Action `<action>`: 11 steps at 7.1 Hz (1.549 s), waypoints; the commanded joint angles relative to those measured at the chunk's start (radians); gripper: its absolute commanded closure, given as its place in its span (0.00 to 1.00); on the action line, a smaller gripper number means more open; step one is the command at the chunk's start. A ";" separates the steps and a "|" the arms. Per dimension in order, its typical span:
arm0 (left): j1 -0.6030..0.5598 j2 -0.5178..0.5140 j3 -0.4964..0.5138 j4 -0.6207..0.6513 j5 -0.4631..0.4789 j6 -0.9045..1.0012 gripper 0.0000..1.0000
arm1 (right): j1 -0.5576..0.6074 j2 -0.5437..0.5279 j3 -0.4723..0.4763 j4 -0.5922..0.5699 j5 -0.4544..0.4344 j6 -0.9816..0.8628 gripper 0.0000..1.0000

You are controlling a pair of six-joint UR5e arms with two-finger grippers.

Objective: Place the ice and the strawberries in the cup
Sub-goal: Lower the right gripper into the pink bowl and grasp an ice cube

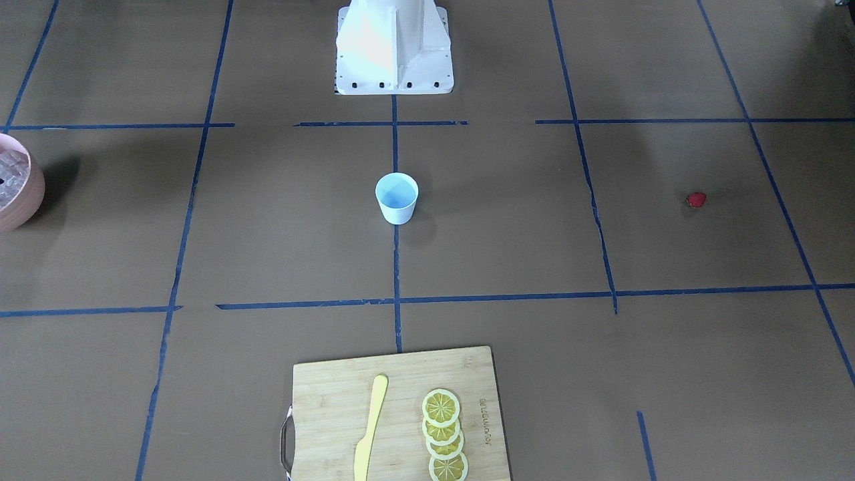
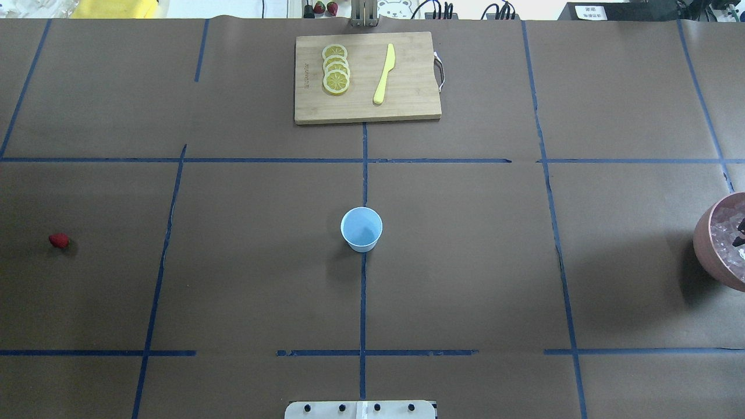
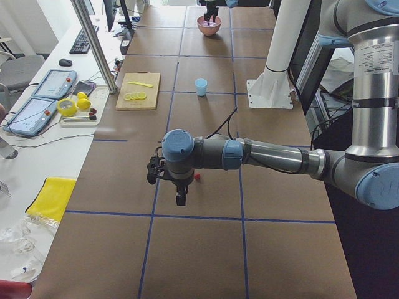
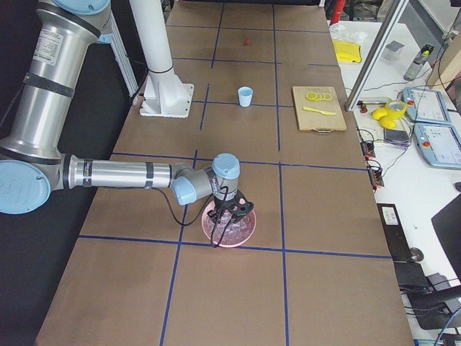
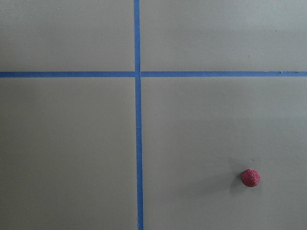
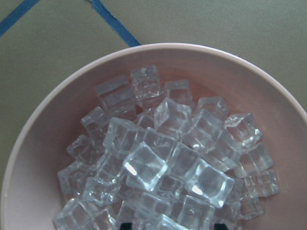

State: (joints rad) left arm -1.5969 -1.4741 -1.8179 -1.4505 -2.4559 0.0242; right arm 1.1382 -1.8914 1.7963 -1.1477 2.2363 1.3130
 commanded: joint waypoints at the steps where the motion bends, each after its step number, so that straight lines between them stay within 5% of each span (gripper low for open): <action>1: 0.000 0.003 -0.006 0.002 0.000 -0.001 0.00 | 0.000 0.000 0.000 0.000 0.003 0.002 0.76; 3: 0.000 0.003 -0.006 0.002 0.000 0.000 0.00 | 0.000 0.000 0.002 0.002 0.005 -0.003 0.98; 8: -0.002 0.000 -0.029 0.012 0.002 -0.003 0.00 | 0.081 0.003 0.156 -0.010 0.051 0.005 1.00; 11: 0.005 -0.006 -0.027 0.013 0.014 -0.004 0.00 | 0.011 0.167 0.213 -0.017 0.078 0.116 0.99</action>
State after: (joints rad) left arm -1.5956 -1.4786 -1.8452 -1.4381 -2.4454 0.0205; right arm 1.1956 -1.7935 1.9809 -1.1623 2.3009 1.3641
